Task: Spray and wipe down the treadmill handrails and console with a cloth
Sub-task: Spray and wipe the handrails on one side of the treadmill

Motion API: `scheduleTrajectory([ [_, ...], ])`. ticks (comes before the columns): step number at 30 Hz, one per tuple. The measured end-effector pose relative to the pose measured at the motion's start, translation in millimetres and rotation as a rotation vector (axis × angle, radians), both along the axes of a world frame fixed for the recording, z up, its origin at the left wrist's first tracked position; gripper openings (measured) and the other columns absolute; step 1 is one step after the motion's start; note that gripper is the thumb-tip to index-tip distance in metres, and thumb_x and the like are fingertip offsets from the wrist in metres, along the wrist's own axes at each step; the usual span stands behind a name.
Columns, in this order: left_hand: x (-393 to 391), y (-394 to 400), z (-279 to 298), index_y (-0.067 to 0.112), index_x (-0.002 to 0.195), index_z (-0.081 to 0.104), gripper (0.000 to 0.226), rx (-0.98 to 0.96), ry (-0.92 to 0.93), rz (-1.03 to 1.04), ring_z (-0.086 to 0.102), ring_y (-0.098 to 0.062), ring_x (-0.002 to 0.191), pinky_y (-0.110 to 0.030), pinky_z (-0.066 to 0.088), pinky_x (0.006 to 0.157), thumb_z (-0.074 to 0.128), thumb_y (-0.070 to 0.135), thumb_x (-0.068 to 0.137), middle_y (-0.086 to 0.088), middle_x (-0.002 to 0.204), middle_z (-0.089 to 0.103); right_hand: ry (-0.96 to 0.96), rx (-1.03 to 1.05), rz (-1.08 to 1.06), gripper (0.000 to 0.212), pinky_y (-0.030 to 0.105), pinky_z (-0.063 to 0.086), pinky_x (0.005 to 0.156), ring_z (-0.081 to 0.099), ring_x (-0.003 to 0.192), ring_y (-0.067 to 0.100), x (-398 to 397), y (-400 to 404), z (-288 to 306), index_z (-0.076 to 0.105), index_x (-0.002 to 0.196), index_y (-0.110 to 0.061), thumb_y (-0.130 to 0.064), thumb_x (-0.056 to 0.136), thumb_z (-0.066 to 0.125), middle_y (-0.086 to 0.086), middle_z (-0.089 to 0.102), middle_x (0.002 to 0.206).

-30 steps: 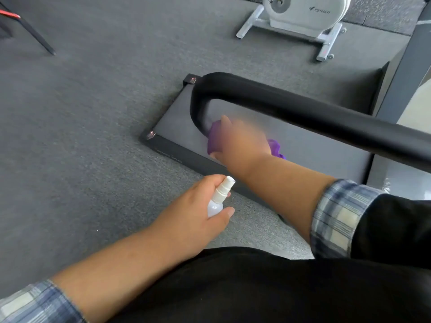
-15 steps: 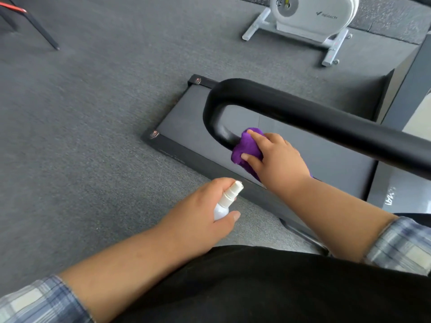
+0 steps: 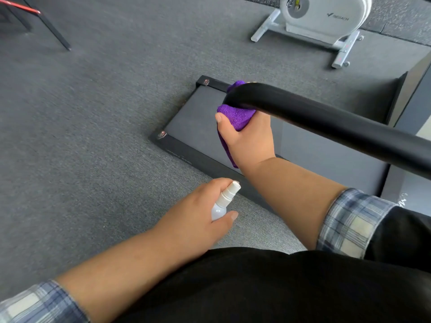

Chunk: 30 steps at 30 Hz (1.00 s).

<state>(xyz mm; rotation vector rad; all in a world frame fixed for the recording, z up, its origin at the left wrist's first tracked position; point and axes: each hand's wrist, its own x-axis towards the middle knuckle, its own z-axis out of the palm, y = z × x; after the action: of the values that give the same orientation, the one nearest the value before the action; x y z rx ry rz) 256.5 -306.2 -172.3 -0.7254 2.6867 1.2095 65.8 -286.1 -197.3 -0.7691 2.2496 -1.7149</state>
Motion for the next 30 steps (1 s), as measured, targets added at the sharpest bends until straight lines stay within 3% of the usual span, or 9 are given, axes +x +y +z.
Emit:
scheduleTrajectory([
  [3, -0.5, -0.8, -2.3, 0.057, 0.126, 0.028, 0.051, 0.001, -0.003, 0.014, 0.052, 0.003, 0.111, -0.029, 0.046, 0.095, 0.054, 0.057, 0.081, 0.026, 0.12, 0.055, 0.021, 0.117, -0.033, 0.034, 0.018, 0.05, 0.085, 0.061, 0.092, -0.007, -1.0, -0.1, -0.3, 0.06, 0.1, -0.042, -0.06, 0.073, 0.066, -0.022, 0.065, 0.095],
  [5, -3.5, 1.5, -2.6, 0.056, 0.125, 0.03, 0.05, -0.001, -0.005, 0.012, 0.052, 0.002, 0.11, -0.031, 0.047, 0.095, 0.053, 0.058, 0.08, 0.025, 0.12, 0.055, 0.122, 0.265, -0.003, 0.03, 0.022, 0.051, 0.078, 0.064, 0.09, 0.003, -6.3, 3.9, -1.0, 0.057, 0.098, -0.041, -0.055, 0.074, 0.068, -0.016, 0.065, 0.092],
  [8, -11.7, 8.0, -2.9, 0.054, 0.126, 0.032, 0.051, 0.006, -0.004, -0.008, 0.055, -0.002, 0.111, -0.036, 0.048, 0.096, 0.053, 0.059, 0.08, 0.021, 0.119, 0.057, 0.409, 0.651, 0.118, 0.055, 0.042, 0.05, 0.089, 0.058, 0.111, 0.027, -14.8, 10.1, -10.9, 0.051, 0.125, -0.021, -0.05, 0.081, 0.068, 0.0, 0.06, 0.119],
  [15, -29.3, 31.7, 5.3, 0.054, 0.125, 0.032, 0.048, -0.027, -0.003, -0.098, 0.052, 0.0, 0.11, -0.033, 0.047, 0.094, 0.057, 0.056, 0.084, 0.022, 0.12, 0.056, 0.767, 1.102, 0.276, 0.096, 0.041, 0.036, 0.076, 0.051, 0.117, 0.034, -21.4, 27.4, -16.9, 0.003, 0.16, -0.014, -0.038, 0.089, 0.063, 0.007, 0.046, 0.139],
  [18, -30.1, 35.3, 9.0, 0.053, 0.127, 0.032, 0.048, -0.063, 0.015, -0.148, 0.048, 0.001, 0.111, -0.028, 0.044, 0.093, 0.059, 0.051, 0.088, 0.024, 0.123, 0.054, 0.74, 1.15, 0.328, 0.097, 0.042, 0.039, 0.079, 0.049, 0.117, 0.035, -27.1, 51.1, -20.7, 0.001, 0.16, -0.021, -0.042, 0.089, 0.063, 0.007, 0.041, 0.145],
  [20, -26.1, 34.4, 8.5, 0.054, 0.127, 0.032, 0.048, -0.053, 0.036, -0.117, 0.049, 0.002, 0.111, -0.025, 0.043, 0.092, 0.059, 0.051, 0.087, 0.024, 0.124, 0.054, 0.626, 1.136, 0.361, 0.102, 0.047, 0.04, 0.092, 0.044, 0.125, 0.036, -34.3, 62.6, -19.7, 0.004, 0.16, -0.027, -0.062, 0.084, 0.062, 0.005, 0.036, 0.151],
  [23, -17.2, 32.1, 5.6, 0.054, 0.127, 0.031, 0.051, -0.018, 0.042, -0.034, 0.053, 0.0, 0.11, -0.029, 0.046, 0.092, 0.054, 0.059, 0.082, 0.023, 0.121, 0.057, 0.498, 1.082, 0.324, 0.114, 0.06, 0.018, 0.114, 0.02, 0.147, 0.037, -34.5, 58.3, -11.7, 0.009, 0.159, -0.03, -0.093, 0.069, 0.042, 0.006, 0.019, 0.163],
  [25, -12.2, 31.2, 4.7, 0.056, 0.126, 0.03, 0.052, -0.027, 0.051, -0.01, 0.053, 0.003, 0.109, -0.023, 0.045, 0.09, 0.05, 0.063, 0.079, 0.026, 0.119, 0.056, 0.493, 1.055, 0.335, 0.113, 0.061, 0.019, 0.114, 0.02, 0.148, 0.037, -28.6, 41.1, -9.9, 0.008, 0.159, -0.028, -0.093, 0.071, 0.038, 0.006, 0.016, 0.165],
  [30, -3.6, 27.9, 6.2, 0.056, 0.127, 0.031, 0.052, -0.048, 0.039, -0.01, 0.052, 0.006, 0.111, -0.012, 0.04, 0.087, 0.051, 0.063, 0.079, 0.03, 0.118, 0.055, 0.591, 1.095, 0.324, 0.094, 0.046, 0.044, 0.095, 0.049, 0.129, 0.035, -18.8, 24.0, -18.4, 0.014, 0.158, -0.013, -0.067, 0.091, 0.052, 0.009, 0.042, 0.149],
])
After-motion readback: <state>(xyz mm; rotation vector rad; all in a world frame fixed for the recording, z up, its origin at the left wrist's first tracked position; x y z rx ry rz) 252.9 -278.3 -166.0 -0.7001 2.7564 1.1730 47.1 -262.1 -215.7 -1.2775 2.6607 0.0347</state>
